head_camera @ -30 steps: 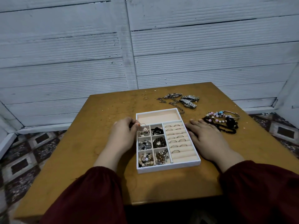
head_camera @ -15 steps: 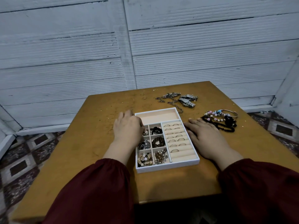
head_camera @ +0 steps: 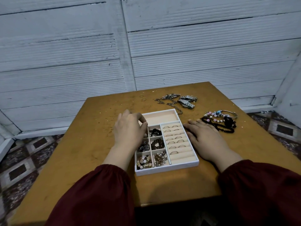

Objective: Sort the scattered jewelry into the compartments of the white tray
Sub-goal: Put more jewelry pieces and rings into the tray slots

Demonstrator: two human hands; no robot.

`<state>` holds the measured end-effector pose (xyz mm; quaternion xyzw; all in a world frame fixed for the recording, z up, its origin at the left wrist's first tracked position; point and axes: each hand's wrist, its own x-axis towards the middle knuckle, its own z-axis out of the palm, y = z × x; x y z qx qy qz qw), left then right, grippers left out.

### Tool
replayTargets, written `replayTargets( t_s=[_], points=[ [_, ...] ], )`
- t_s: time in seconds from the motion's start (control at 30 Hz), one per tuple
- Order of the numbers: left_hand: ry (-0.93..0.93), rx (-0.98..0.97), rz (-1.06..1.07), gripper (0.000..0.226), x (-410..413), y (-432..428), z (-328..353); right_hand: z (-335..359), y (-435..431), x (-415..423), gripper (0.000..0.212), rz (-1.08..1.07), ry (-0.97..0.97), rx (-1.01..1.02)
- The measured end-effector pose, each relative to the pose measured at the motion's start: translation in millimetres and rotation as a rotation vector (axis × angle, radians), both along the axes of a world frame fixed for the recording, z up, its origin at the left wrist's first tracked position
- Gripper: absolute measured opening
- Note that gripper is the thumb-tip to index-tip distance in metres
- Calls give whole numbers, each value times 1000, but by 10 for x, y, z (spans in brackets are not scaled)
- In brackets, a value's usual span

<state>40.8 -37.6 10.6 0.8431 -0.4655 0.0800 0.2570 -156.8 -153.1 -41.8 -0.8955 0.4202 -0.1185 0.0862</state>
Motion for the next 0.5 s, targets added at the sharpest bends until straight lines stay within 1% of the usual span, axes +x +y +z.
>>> replayTargets(
  t_s=[0.1, 0.3, 0.37, 0.47, 0.5],
  points=[
    [54, -59, -52, 7, -67, -21, 45, 1, 1, 5, 41, -4, -57, 21],
    [130, -137, -131, 5, -124, -82, 83, 94, -12, 7, 23, -32, -294, 57],
    [161, -184, -150, 7, -116, -110, 98, 191, -4, 70, 20, -56, -361, 88],
    [208, -253, -184, 7, -59, -176, 112, 332, -13, 232, 17, -25, -456, 93],
    [220, -262, -193, 6, -34, -203, 115, 360, -27, 301, 17, -15, -492, 123]
  ],
)
